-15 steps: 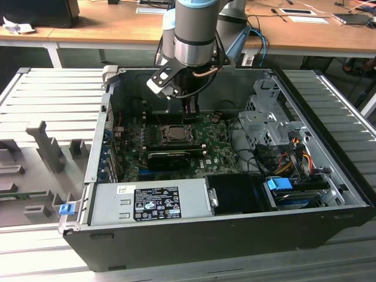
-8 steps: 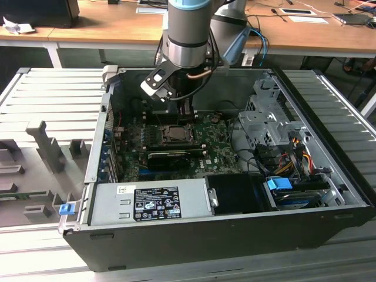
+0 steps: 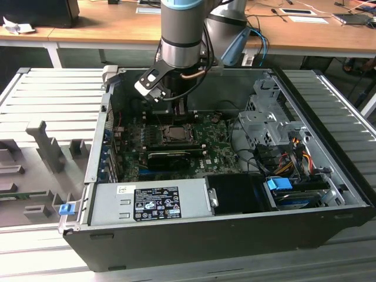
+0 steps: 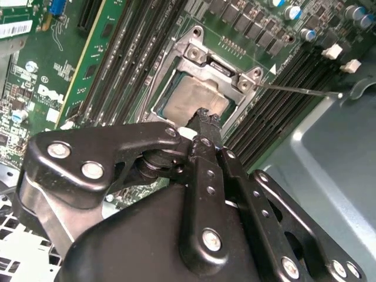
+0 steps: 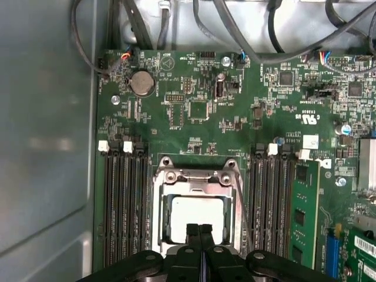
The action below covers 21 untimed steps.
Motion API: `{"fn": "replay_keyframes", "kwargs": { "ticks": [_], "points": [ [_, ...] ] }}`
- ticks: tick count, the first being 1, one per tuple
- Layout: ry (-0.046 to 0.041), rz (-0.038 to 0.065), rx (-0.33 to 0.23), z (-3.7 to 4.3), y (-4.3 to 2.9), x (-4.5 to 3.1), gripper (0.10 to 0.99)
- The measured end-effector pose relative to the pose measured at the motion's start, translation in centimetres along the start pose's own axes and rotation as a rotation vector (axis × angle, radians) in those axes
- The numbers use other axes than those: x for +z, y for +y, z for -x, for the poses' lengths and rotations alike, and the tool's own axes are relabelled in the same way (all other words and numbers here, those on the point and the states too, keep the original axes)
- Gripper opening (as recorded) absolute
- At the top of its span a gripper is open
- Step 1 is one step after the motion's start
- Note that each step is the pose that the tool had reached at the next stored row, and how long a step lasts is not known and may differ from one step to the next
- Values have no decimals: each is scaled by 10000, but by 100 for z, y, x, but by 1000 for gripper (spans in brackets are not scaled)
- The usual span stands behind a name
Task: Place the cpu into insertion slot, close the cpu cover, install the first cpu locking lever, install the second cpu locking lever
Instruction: 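Close the cpu cover, then install the first cpu locking lever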
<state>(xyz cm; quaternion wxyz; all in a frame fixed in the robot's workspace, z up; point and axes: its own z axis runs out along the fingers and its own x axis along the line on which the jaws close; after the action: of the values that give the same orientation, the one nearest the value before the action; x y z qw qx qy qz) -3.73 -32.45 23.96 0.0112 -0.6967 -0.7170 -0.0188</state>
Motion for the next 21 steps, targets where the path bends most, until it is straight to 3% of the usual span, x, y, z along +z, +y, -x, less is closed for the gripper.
{"fn": "replay_keyframes", "kwargs": {
  "ticks": [6,21],
  "points": [
    [-1,0,0,-3,-75,-1,106],
    [0,0,0,-6,-77,-89,106]
  ]
}}
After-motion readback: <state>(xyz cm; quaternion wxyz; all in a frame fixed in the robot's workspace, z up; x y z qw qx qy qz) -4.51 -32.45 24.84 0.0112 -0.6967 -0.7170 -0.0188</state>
